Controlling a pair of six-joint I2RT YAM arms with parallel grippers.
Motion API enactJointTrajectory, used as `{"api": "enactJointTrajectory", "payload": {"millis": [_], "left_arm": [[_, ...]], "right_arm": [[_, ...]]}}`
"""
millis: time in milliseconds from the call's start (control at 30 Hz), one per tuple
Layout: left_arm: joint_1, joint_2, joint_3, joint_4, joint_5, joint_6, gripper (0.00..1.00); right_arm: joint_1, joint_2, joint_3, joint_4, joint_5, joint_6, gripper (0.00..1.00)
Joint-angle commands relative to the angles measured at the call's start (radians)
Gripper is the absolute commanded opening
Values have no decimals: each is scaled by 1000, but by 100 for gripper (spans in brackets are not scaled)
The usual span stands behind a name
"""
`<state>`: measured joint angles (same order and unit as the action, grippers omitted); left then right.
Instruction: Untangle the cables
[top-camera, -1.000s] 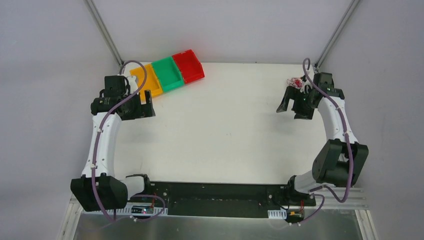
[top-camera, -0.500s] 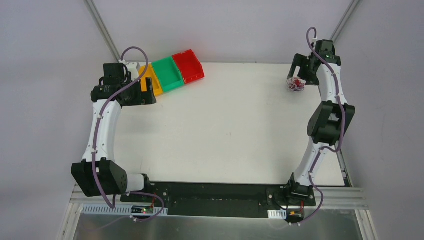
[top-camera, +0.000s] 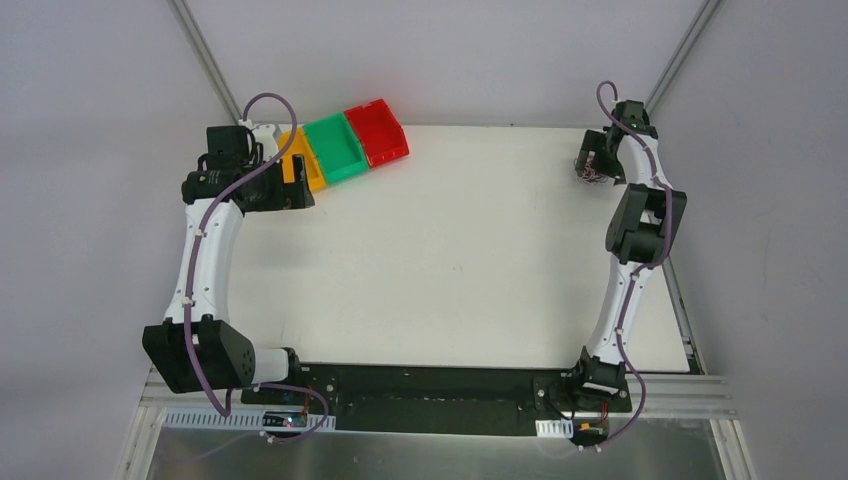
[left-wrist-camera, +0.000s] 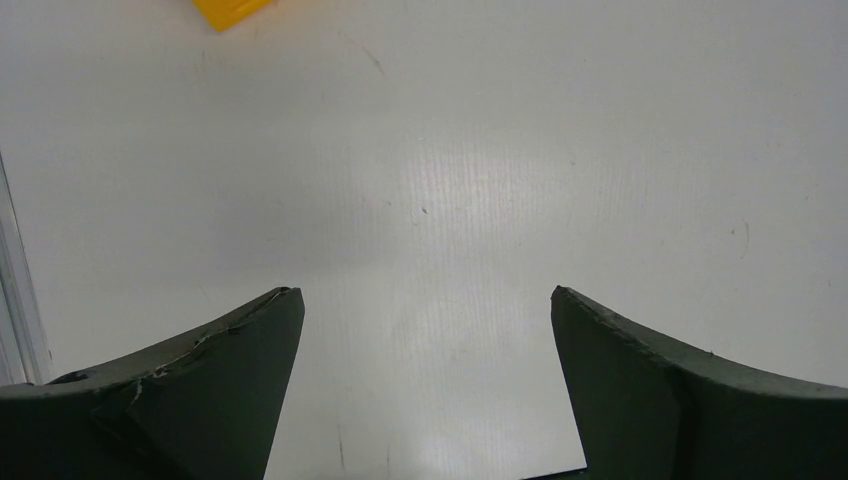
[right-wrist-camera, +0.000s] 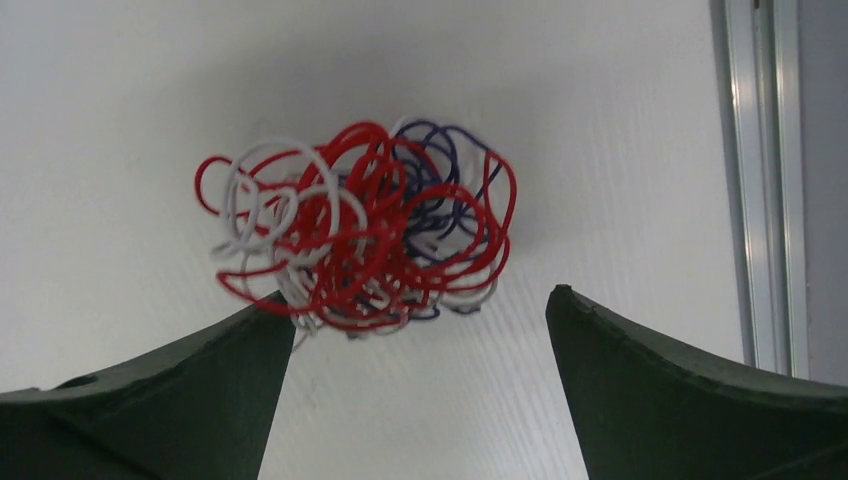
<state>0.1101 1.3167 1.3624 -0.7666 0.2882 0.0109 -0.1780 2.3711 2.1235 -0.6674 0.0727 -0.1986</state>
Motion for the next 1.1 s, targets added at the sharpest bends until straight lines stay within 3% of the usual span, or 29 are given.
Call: {"api": "enactJointTrajectory", "payload": {"millis": [0,100,167,267,400,467,633,767,800,900,933,967,1067], "left_arm": [[-10,-8,7,10,36,2,99],[-11,0,4,9,45,3,99],[-10,9,2,8,50,2,99],[-11,16,2,6,65,12,99],[-11,6,3,4,96,45,99],[-11,-6,-4,3,140,63,99],[-19,-42,-48,-22,438,125,99],[-43,-24,-86,-22,582,118,99],[-53,-13,-94,-22,611,114,99],[-101,21,-116,-22,676,107,99],[-123,30,-123,-23,686,110,99],[-152,37,-130,-21,688,111,99],[-215,63,-167,-1,694,107,99]], "right_arm": [[18,60,110,109,86,-33,99],[44,92,117,132,92,-54,99],[60,101,110,158,85,-67,91],[70,108,115,157,62,-77,62],[74,29,23,105,-97,-65,25],[87,-63,-83,99,-175,-47,15],[202,-391,-445,75,-423,29,15],[384,-557,-623,9,-495,68,19],[429,-584,-657,1,-495,86,25],[528,-618,-693,-60,-518,140,69],[539,-626,-697,-79,-546,165,77],[543,-635,-705,-88,-568,185,82],[542,-671,-753,-82,-574,196,85]]}}
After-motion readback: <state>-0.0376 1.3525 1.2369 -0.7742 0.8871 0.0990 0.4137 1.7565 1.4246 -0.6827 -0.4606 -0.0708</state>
